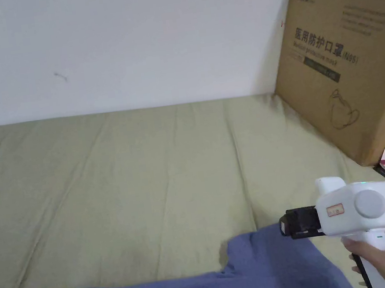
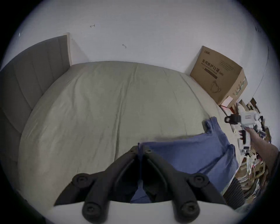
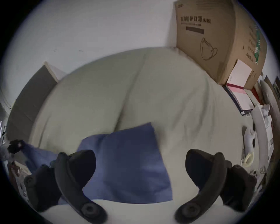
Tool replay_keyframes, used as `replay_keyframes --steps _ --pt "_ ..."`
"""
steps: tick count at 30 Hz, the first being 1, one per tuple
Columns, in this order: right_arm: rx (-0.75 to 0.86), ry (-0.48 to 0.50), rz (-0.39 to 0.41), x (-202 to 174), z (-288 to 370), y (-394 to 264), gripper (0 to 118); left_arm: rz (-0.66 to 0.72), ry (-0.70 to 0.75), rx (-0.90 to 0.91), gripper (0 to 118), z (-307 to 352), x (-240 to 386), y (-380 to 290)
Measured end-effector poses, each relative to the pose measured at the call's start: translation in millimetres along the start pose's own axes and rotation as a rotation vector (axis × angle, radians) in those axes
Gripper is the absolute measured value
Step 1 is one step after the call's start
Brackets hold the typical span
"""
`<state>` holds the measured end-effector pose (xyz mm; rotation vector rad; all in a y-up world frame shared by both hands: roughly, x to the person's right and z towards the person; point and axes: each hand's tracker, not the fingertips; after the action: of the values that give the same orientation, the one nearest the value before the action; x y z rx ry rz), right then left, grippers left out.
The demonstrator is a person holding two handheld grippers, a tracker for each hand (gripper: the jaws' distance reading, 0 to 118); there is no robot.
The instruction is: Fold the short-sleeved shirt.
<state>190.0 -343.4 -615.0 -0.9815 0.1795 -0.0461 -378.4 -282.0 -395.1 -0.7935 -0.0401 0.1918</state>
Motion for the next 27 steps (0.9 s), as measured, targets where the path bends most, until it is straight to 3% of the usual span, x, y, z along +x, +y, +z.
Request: replay_keyframes --steps 4,8,9,12,13,15,16,20,24,27 --pt "-0.138 -0.065 -0.033 11 -43 3 117 0.023 -0.016 0.000 3 1 -1 -3" --pt "-0.300 -0.095 0.011 10 -73 -13 111 0.023 0.001 -0.027 3 -6 -3 -9" --pt "-0.248 -0.100 0.030 4 -67 -14 102 0.027 -0.001 -0.034 3 -7 -3 -10" --pt "-0.194 -0.061 0.064 -2 -42 -16 93 0.038 -0.004 -0.054 3 -13 -7 -13" --pt "-0.166 -0.046 0.098 -8 -33 -18 71 0.048 -0.006 -0.058 3 -13 -7 -14" --pt "-0.169 0.027 0.116 -13 -21 -21 10 0.114 -0.040 -0.060 3 -15 -12 -16" --pt "-0.178 0.081 0.084 -10 -14 -23 3 0.144 -0.059 -0.056 3 -14 -14 -16" --pt "-0.066 0.091 0.055 -11 20 -27 3 0.141 -0.045 -0.034 3 -11 -17 -13" --pt "0.060 0.123 -0.040 -1 54 -16 3 0.154 -0.049 0.004 3 -9 -20 -3" --pt "0.088 0.108 -0.042 3 69 -12 3 0.178 -0.057 0.026 3 -13 -24 6"
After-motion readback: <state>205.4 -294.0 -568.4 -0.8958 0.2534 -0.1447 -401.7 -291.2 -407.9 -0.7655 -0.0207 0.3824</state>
